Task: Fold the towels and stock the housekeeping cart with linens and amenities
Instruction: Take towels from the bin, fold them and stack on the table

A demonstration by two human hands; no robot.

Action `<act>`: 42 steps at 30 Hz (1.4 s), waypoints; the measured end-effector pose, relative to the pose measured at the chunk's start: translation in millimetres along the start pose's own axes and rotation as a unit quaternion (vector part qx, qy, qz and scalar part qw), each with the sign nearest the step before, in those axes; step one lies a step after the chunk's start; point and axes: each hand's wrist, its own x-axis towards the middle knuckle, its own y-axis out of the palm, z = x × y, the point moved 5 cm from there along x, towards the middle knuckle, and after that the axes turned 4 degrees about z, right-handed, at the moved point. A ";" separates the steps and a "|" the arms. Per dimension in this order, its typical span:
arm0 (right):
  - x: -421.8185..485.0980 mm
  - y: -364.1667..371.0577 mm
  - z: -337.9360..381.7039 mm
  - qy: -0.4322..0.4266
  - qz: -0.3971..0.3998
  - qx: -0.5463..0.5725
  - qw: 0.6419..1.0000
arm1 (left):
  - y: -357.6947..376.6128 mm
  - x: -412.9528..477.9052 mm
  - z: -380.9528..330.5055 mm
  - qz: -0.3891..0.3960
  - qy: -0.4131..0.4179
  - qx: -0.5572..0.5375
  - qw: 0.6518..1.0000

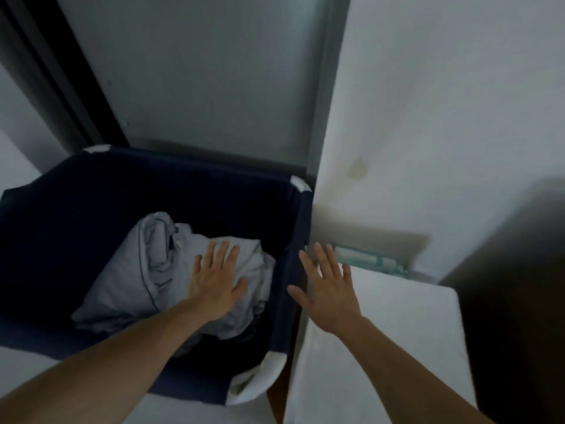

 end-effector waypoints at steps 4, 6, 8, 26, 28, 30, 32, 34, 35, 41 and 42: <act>65.2 13.1 52.0 -0.029 0.023 -0.004 0.999 | 10.9 27.8 78.5 0.011 -0.033 -0.005 0.999; 99.9 28.4 76.8 -0.035 0.045 -0.005 0.998 | 25.7 50.0 117.7 0.030 -0.038 -0.020 0.999; 135.4 49.9 97.1 -0.027 0.073 -0.002 0.997 | 43.5 75.6 154.2 0.049 -0.040 -0.029 0.998; 401.0 388.3 113.1 0.091 0.244 0.010 0.965 | 300.4 288.2 302.3 0.143 0.041 -0.100 0.984; 425.3 400.1 103.6 0.101 0.251 -0.016 0.963 | 317.3 306.1 305.2 0.147 0.048 -0.102 0.983; 446.9 407.5 98.6 0.102 0.251 -0.032 0.962 | 330.7 319.6 308.9 0.145 0.053 -0.100 0.983; 462.7 413.8 98.1 0.101 0.260 -0.041 0.959 | 339.5 327.2 311.8 0.141 0.055 -0.106 0.983; 471.1 422.1 100.4 0.115 0.270 -0.041 0.955 | 347.2 332.0 312.9 0.145 0.058 -0.116 0.981; 472.4 424.3 102.3 0.123 0.269 -0.048 0.954 | 349.4 333.9 312.3 0.147 0.061 -0.122 0.980; 446.5 408.5 134.1 0.060 0.125 -0.076 0.987 | 339.2 332.0 303.0 0.193 0.095 -0.093 0.972; 436.2 400.6 140.4 0.051 0.111 -0.050 0.991 | 333.5 328.7 300.2 0.196 0.109 -0.077 0.971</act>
